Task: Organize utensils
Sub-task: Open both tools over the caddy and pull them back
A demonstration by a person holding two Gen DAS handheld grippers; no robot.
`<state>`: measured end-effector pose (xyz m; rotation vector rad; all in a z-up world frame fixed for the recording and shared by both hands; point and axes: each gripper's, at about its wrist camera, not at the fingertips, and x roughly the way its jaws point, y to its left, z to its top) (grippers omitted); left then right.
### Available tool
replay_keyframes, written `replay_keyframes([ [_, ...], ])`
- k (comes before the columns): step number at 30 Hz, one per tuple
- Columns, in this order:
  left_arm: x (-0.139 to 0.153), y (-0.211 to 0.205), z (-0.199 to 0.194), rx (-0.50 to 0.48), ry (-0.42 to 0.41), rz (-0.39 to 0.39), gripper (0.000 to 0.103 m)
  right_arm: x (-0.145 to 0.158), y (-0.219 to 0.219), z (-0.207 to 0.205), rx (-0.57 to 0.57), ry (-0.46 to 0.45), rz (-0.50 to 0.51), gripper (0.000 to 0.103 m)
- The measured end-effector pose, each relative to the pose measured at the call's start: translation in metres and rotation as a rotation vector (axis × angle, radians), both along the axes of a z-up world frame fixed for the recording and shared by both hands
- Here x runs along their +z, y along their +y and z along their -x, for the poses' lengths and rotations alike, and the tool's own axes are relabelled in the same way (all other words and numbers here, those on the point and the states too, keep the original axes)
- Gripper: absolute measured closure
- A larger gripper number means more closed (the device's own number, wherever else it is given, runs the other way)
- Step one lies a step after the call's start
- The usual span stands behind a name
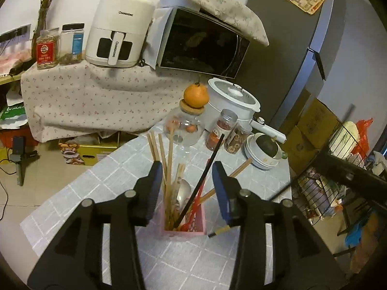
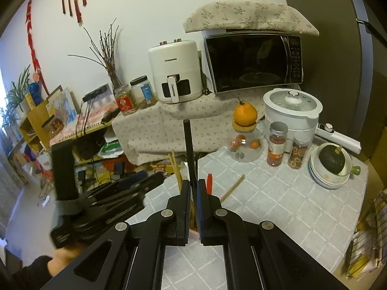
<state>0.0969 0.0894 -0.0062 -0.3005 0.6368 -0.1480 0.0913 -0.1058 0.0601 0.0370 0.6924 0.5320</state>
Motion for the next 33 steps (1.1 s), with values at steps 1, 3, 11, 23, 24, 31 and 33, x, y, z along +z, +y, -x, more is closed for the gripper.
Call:
replay_keyframes([
  [1,0.0,0.002,0.003,0.001,0.015,0.0,0.055,0.0,0.002,-0.002,-0.002,-0.001,-0.001,0.098],
  [3,-0.001,0.005,0.006,0.009,0.052,-0.008,0.054,-0.001,0.006,-0.006,-0.007,-0.005,-0.002,0.098],
  [11,-0.017,0.017,0.017,0.012,0.187,-0.057,0.054,-0.023,0.024,-0.028,-0.014,0.045,0.015,0.098],
  [23,-0.025,0.014,0.019,-0.019,0.229,-0.128,0.043,-0.05,0.026,-0.046,-0.015,0.167,-0.035,0.091],
  [24,-0.024,0.011,0.02,-0.029,0.23,-0.133,0.041,-0.045,0.021,-0.043,-0.021,0.16,-0.047,0.086],
  [31,-0.018,-0.009,0.03,-0.053,0.229,-0.175,0.025,-0.024,-0.019,-0.019,-0.094,0.125,-0.073,0.053],
  [33,-0.015,-0.015,0.035,-0.049,0.233,-0.174,0.022,-0.021,-0.03,-0.008,-0.117,0.125,-0.064,0.045],
])
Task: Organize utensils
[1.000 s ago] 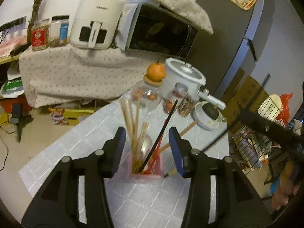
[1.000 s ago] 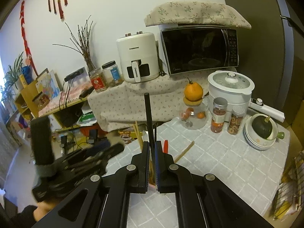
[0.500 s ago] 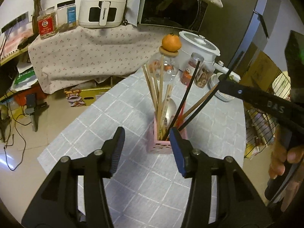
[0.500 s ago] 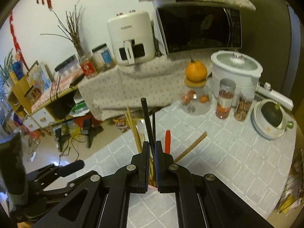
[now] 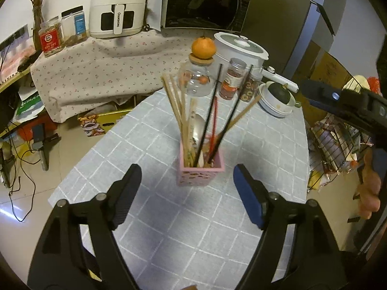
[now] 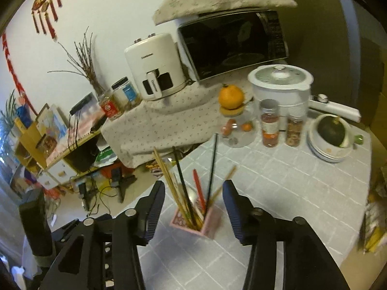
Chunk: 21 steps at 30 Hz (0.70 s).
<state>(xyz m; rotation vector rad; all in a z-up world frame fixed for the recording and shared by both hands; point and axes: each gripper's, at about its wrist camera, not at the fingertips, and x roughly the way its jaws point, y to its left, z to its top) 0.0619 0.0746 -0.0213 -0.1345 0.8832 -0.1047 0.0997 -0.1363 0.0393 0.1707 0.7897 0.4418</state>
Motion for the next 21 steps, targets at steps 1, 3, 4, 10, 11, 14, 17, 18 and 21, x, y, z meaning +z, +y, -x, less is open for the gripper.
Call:
replay_keyframes([
  [1,0.002,-0.003,0.003,0.0,-0.001,0.005,0.02,0.001,-0.004,0.005,-0.012,-0.001,0.008,0.042],
  [3,0.006,-0.009,0.009,0.006,0.002,0.002,0.018,0.004,-0.014,0.019,-0.038,-0.007,0.03,0.032],
  [4,0.009,-0.013,0.012,0.005,0.002,-0.002,0.017,0.006,-0.017,0.024,-0.045,-0.008,0.037,0.031],
  [10,0.023,-0.033,0.038,0.01,-0.026,-0.07,0.001,0.004,-0.037,0.072,-0.077,-0.015,0.089,0.008],
  [11,0.026,-0.036,0.043,0.013,-0.04,-0.081,0.001,0.003,-0.038,0.078,-0.083,-0.024,0.107,0.001],
  [14,0.033,-0.041,0.052,0.034,-0.066,-0.125,0.001,0.004,-0.04,0.095,-0.113,-0.086,0.199,0.0],
  [17,0.038,-0.046,0.057,0.046,-0.093,-0.146,0.001,0.009,-0.041,0.103,-0.137,-0.148,0.266,0.0],
  [18,0.041,-0.046,0.058,0.055,-0.109,-0.142,0.001,0.011,-0.044,0.105,-0.149,-0.164,0.268,0.0],
  [21,0.045,-0.05,0.061,0.058,-0.142,-0.138,0.001,0.015,-0.05,0.106,-0.165,-0.182,0.259,0.0],
])
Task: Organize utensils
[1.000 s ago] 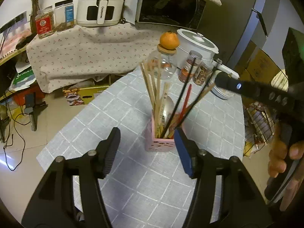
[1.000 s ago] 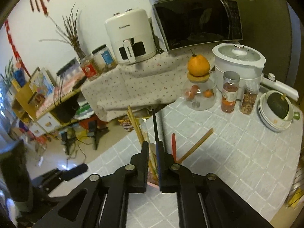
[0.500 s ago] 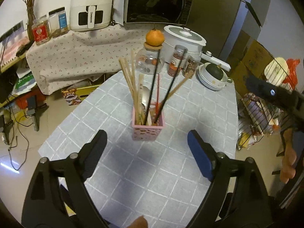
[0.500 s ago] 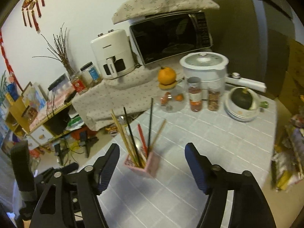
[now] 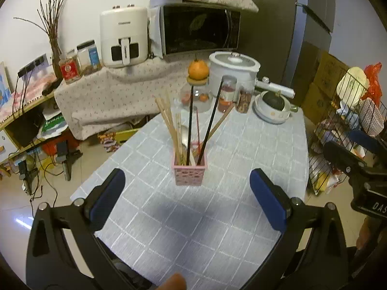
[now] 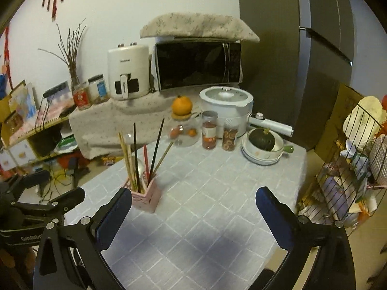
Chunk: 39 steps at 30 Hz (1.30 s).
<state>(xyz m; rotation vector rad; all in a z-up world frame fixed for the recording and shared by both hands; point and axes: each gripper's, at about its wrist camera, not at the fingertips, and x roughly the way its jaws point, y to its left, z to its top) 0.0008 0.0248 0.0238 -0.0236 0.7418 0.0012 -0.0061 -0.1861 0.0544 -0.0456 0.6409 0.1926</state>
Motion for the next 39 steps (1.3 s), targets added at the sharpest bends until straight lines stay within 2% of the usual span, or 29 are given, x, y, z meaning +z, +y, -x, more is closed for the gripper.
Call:
replay_keyframes([
  [4,0.002,-0.007,0.002,-0.008,-0.026,-0.012,0.001,-0.003,-0.005,-0.004,-0.017,0.012,-0.002,0.0],
  [15,0.0,-0.014,0.004,-0.025,-0.028,-0.017,0.001,-0.008,-0.007,-0.005,-0.024,0.035,-0.019,0.0],
  [39,0.006,-0.009,0.01,0.015,-0.075,-0.028,0.001,-0.005,0.01,-0.007,-0.021,0.002,0.002,0.0],
])
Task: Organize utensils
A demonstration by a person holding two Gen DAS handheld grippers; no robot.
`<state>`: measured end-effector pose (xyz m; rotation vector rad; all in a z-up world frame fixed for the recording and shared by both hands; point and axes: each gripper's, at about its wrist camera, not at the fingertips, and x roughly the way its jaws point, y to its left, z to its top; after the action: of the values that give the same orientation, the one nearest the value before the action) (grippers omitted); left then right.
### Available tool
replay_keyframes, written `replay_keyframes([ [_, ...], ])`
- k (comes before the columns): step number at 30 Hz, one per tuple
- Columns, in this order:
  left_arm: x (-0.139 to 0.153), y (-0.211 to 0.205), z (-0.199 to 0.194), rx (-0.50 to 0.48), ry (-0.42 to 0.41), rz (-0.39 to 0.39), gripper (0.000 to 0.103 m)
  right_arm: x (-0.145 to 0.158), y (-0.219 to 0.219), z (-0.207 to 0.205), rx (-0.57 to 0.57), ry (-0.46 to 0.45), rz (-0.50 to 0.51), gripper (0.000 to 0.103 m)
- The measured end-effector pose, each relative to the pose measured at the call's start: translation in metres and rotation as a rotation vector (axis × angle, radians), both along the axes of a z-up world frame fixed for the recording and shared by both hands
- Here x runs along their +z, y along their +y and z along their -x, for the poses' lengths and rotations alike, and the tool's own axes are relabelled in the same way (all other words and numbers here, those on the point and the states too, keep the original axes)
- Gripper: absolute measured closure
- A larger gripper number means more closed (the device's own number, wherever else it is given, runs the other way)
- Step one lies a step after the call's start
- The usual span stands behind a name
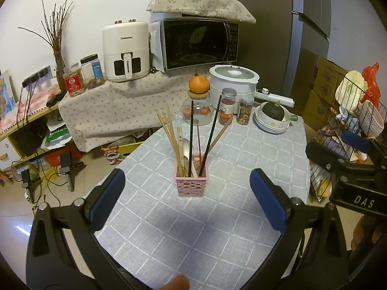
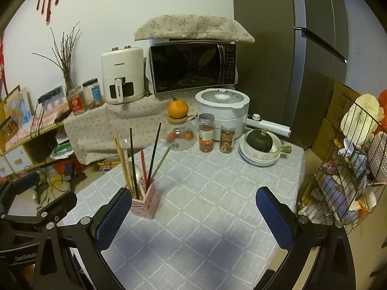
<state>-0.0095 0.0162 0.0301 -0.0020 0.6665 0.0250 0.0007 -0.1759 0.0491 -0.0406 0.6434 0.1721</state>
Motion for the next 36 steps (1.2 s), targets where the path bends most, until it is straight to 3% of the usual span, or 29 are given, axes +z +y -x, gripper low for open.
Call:
replay_keyframes([
  [36,0.0008,0.0033,-0.0013,0.018,-0.008,0.016,0.001,0.0084,-0.0006,0.0041,-0.033,-0.05,0.022,0.0],
])
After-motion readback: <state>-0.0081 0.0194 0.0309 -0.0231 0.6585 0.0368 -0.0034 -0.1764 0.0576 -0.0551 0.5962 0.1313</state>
